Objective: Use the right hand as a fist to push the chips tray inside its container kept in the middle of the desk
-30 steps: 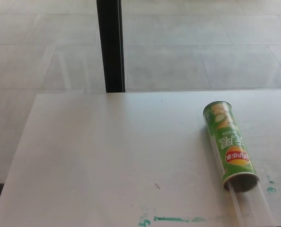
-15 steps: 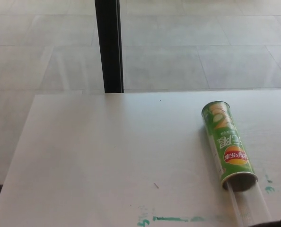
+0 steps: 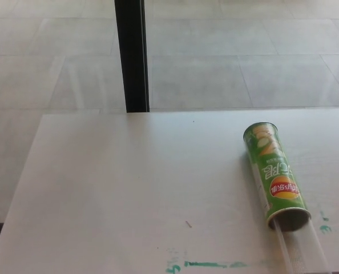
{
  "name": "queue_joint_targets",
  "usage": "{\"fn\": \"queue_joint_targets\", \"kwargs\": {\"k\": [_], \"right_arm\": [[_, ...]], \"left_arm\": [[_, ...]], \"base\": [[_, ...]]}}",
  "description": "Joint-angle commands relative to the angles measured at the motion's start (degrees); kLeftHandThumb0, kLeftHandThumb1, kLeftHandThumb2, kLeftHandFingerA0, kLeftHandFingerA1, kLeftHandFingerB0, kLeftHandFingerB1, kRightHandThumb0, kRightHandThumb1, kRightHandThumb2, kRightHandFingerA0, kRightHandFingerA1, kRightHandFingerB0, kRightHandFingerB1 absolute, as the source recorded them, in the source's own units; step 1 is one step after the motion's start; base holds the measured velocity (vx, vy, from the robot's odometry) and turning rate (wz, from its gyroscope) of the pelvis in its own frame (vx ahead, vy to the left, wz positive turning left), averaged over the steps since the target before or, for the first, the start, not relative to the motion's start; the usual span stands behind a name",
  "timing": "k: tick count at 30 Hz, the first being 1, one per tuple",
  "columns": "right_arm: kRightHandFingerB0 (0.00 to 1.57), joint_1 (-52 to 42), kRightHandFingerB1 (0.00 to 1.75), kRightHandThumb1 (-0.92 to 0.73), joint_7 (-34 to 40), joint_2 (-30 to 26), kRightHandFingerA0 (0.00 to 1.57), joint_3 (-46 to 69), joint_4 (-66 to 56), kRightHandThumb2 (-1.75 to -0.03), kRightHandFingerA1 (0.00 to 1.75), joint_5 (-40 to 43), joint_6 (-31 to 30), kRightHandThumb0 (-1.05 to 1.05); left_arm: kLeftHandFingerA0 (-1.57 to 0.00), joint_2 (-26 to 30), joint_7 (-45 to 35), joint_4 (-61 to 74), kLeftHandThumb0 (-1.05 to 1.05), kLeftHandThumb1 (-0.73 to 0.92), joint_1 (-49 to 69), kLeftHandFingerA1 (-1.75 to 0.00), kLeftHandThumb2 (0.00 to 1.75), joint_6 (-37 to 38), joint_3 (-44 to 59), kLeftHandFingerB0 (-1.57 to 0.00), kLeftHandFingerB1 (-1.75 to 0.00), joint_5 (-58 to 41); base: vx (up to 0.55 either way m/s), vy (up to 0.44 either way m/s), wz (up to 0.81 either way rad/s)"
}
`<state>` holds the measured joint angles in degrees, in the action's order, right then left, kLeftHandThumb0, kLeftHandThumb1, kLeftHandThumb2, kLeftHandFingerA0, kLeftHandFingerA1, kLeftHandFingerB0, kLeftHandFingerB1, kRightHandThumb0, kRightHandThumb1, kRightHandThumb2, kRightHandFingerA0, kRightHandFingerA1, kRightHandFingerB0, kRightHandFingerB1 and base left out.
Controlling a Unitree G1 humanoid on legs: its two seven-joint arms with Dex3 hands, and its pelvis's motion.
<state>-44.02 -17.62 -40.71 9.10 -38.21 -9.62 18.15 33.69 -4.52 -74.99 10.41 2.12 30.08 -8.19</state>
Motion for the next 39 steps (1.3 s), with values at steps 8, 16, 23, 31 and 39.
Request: {"fn": "queue_joint_targets", "kwargs": {"k": [8,16,23,31,39], "right_arm": [[0.67,7.7,0.47,-0.81,2.2,-1.7,0.92,-2.4,6.1,-0.64,0.78,-29.6,-0.1,-0.66],[0.66,13.8,0.49,-0.84,5.4,-1.3,0.87,-6.3,12.9,-0.66,0.74,-36.8,-3.1,-0.69],[0.64,16.7,0.47,-0.88,4.5,-0.2,0.84,-8.1,15.1,-0.66,0.64,-38.2,-6.8,-0.72],[0.66,19.7,0.45,-0.86,5.3,0.9,0.82,-9.9,18.9,-0.66,0.59,-40.4,-10.1,-0.71],[0.66,23.1,0.45,-0.89,4.9,0.9,0.81,-12.0,21.7,-0.67,0.6,-41.0,-10.9,-0.73]], "left_arm": [[-0.78,0.8,-0.2,0.0,-0.75,0.56,0.3,-1.23,1.33,-0.4,0.1,-0.54,-1.02,-1.1],[-0.84,0.4,-0.3,0.2,-0.73,0.56,0.6,-1.27,1.35,-0.4,0.5,-0.54,-1.02,-1.6],[-0.77,0.3,0.2,0.2,-0.71,0.55,0.2,-1.24,1.37,-0.2,0.6,-0.43,-0.97,-1.6],[-0.85,0.7,0.3,0.4,-0.74,0.54,0.3,-1.27,1.36,-0.3,0.3,-0.53,-1.02,-1.3],[-0.77,1.2,-0.4,0.5,-0.77,0.55,0.1,-1.22,1.33,-0.4,-0.7,-0.51,-1.01,-0.4]], "base": [[0.0,0.0,0.0],[0.0,0.0,0.0],[0.0,0.0,0.0],[0.0,0.0,0.0],[0.0,0.0,0.0]]}}
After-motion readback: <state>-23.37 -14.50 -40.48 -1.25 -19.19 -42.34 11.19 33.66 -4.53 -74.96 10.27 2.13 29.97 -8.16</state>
